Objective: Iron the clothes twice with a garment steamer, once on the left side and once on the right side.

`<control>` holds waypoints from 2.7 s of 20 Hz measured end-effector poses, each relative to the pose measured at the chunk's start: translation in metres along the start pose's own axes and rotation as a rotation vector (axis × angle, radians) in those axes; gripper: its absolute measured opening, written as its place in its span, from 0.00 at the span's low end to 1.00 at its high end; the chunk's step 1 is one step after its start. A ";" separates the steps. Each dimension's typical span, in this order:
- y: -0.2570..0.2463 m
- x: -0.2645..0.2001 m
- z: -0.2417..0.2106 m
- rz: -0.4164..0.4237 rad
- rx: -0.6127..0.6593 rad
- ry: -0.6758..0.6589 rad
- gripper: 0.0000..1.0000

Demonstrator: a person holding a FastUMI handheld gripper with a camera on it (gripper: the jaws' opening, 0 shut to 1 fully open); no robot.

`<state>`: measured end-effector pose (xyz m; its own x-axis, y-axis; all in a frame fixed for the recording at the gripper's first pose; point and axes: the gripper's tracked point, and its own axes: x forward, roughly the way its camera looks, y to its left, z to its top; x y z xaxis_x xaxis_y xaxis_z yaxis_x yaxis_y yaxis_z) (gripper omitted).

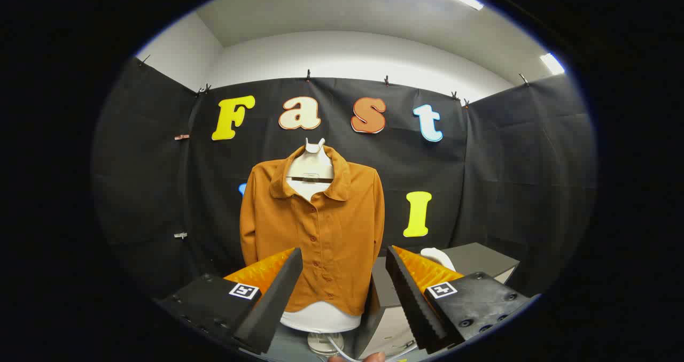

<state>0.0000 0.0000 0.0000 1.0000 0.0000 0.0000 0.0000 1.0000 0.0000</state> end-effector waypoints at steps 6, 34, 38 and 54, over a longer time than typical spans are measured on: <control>0.001 -0.001 -0.002 0.002 0.006 0.008 0.98; -0.052 0.019 0.006 -0.007 0.128 0.032 0.98; -0.111 0.035 0.000 -0.072 0.115 0.055 0.98; -0.259 0.143 -0.140 -0.050 0.140 0.543 0.99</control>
<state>0.1432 -0.2591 -0.1397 0.8554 -0.0100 -0.5179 0.0841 0.9892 0.1198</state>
